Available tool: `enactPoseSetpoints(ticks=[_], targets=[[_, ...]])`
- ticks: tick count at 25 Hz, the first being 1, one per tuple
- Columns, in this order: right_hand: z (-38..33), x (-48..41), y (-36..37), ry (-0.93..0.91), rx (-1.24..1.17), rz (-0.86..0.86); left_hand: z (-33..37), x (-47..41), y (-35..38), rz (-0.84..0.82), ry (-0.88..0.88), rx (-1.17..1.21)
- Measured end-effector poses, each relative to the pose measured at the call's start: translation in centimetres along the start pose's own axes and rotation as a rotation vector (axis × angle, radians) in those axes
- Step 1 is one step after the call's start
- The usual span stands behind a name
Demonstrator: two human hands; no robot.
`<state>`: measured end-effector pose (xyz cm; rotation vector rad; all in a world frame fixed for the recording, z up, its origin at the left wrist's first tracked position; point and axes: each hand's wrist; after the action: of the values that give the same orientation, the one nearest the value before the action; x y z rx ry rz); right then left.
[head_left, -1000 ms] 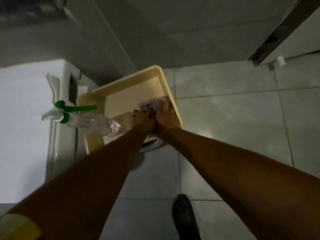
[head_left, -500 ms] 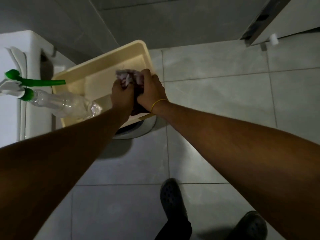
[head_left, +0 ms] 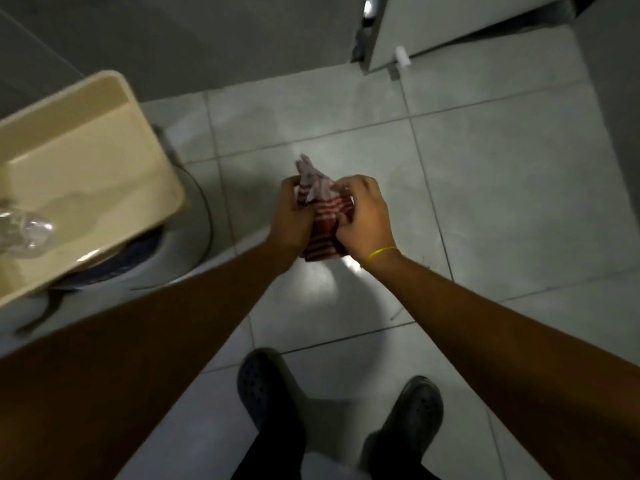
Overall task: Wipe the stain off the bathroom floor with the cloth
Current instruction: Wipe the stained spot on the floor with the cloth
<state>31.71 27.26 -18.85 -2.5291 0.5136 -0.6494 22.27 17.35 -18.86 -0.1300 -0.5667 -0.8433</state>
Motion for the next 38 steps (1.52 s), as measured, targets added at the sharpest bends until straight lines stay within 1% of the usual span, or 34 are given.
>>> enactPoseSetpoints(ticks=[2,4,6,7,8,9,10,11,12,13,14,15,16,17,20,22,24,26,29,31,34,36,38], targets=[[8.2,3.6,-0.3,0.053,0.126,-0.016,-6.0,-0.7,6.0,-0.062,-0.035,0.062],[16.7,6.7,0.4,0.101,0.247,-0.04,-12.2,-1.3,11.6,-0.108,-0.164,0.127],[23.9,9.1,2.1,0.2,0.204,-0.072,-18.7,-1.8,15.9,-0.061,-0.322,0.161],[26.6,9.9,3.2,0.235,0.246,-0.086,-22.0,-1.9,17.4,-0.045,-0.369,0.163],[29.6,10.9,4.3,0.266,0.227,-0.092,-25.2,-1.8,18.3,-0.069,-0.393,0.069],[32.2,12.1,5.4,0.235,0.32,-0.09,-28.2,-1.7,18.8,-0.119,-0.372,-0.123],[34.6,13.5,6.7,0.236,0.38,-0.105,-30.6,-1.2,18.6,-0.154,-0.327,-0.347],[36.9,14.6,8.3,0.237,0.496,-0.111,-33.0,-0.7,18.0,-0.146,-0.246,-0.535],[38.1,15.3,9.6,0.196,0.633,-0.103,-34.7,-0.1,17.1,-0.119,-0.176,-0.626],[39.0,15.8,11.0,0.194,0.687,-0.128,-36.7,0.3,15.9,-0.106,-0.101,-0.721],[39.5,16.3,12.1,0.191,0.672,-0.155,-38.3,0.6,14.8,-0.133,-0.032,-0.814],[39.8,16.1,13.0,0.185,0.651,-0.158,-39.9,0.8,13.8,-0.195,0.023,-0.944],[40.0,15.5,13.4,0.168,0.636,-0.15,-41.2,0.9,12.8,-0.253,0.061,-1.022],[40.3,14.5,13.4,0.143,0.643,-0.138,-41.7,0.8,12.1,-0.288,0.095,-1.054],[40.6,8.7,12.0,0.083,0.679,-0.066,-42.6,0.6,11.3,-0.276,0.158,-1.098],[40.2,4.1,10.3,0.089,0.691,-0.07,-42.3,0.6,11.7,-0.265,0.163,-1.119],[40.1,2.7,10.1,0.111,0.696,-0.076,-42.2,0.7,11.7,-0.261,0.157,-1.127],[40.6,4.6,10.7,0.101,0.689,-0.073,-42.2,0.7,11.6,-0.257,0.162,-1.109],[42.0,11.2,12.5,0.125,0.706,-0.1,-42.2,0.7,11.6,-0.251,0.173,-1.07],[43.4,15.7,13.1,0.094,0.734,-0.125,-42.5,0.7,11.7,-0.236,0.196,-1.066],[45.6,19.0,11.0,0.035,0.764,-0.153,-42.9,0.6,11.6,-0.232,0.197,-1.074],[46.8,18.3,8.4,0.101,0.773,-0.132,-43.0,0.6,11.5,-0.236,0.187,-1.07],[47.7,16.3,5.8,0.316,0.73,-0.009,-43.0,0.7,11.5,-0.238,0.192,-1.057]])
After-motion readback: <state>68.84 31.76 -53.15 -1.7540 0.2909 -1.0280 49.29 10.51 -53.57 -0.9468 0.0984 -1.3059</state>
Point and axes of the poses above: each hand's wrist, its own x-axis away from the middle knuckle, its own y-axis out of the palm, z = x × y, and after that the axes turned 14 degrees about -z, right-handed
